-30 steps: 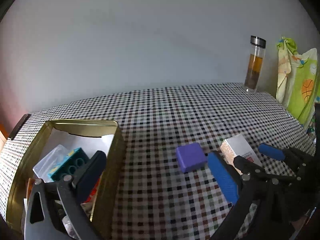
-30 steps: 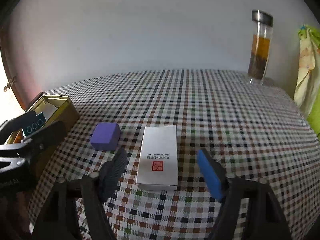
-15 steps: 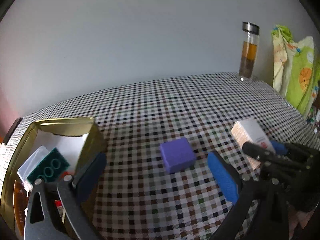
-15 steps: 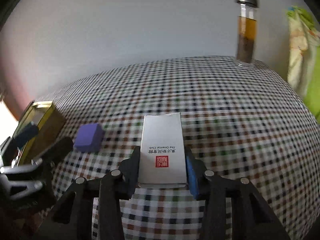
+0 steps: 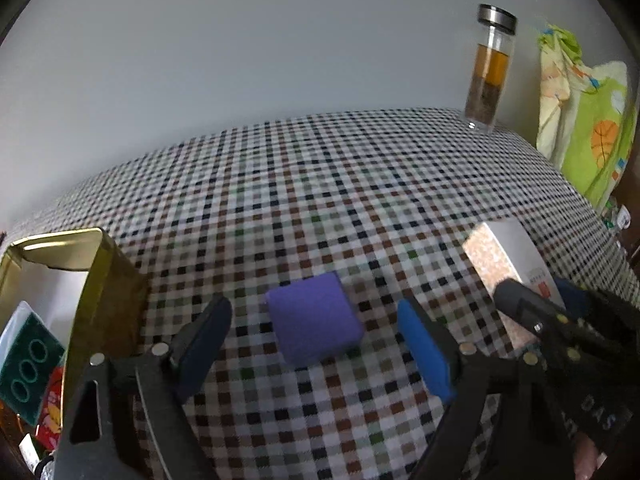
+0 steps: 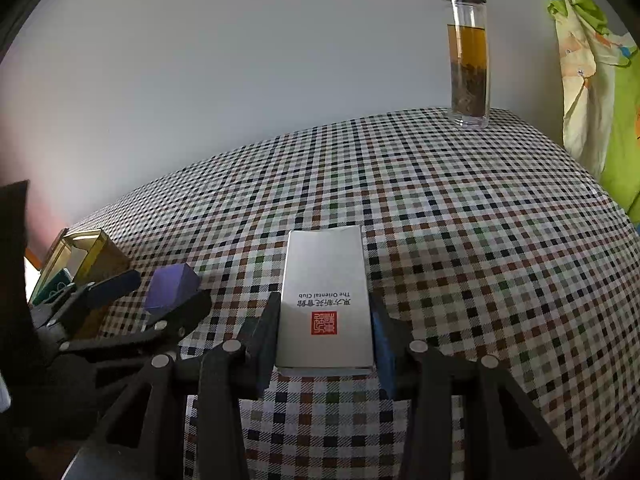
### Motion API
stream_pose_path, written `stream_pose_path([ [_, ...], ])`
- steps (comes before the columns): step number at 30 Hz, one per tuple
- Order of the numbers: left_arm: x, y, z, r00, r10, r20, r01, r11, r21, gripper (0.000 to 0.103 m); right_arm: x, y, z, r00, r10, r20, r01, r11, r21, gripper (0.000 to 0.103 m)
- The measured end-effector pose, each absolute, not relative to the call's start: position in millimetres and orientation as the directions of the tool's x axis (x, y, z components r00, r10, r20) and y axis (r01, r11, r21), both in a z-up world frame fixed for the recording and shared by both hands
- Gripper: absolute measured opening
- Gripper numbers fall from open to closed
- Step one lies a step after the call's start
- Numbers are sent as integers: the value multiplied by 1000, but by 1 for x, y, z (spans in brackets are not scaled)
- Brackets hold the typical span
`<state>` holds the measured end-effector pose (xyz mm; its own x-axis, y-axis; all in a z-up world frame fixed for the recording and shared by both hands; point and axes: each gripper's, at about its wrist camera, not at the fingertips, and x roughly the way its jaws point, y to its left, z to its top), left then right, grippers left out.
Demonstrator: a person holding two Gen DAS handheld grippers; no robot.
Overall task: Organize rigid objects
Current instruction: 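Grasp the white printed box with the right tool while the left tool grasps the purple cube, then lift the white box and purple cube and carry them toward the tin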
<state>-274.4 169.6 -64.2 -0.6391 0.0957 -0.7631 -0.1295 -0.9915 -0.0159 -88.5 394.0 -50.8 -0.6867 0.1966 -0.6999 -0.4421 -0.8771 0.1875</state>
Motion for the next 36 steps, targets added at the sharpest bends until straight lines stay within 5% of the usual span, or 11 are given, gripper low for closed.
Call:
stream_pose_path([
  [5,-281,166,-70,-606,118,-787,-133,-990,-46,71,-90,396,-52,-684,197,-702,-443,-877,186,44],
  [9,-275,166,-69,-613,123,-780,-156,-987,-34,48,-91,396,-51,-679,203,-705,-449,-875,182,44],
  [36,-201,132,-39,-785,131,-605,-128,-991,-50,48,-56,361,-21,-794,348,-499,-437,-896,70,44],
])
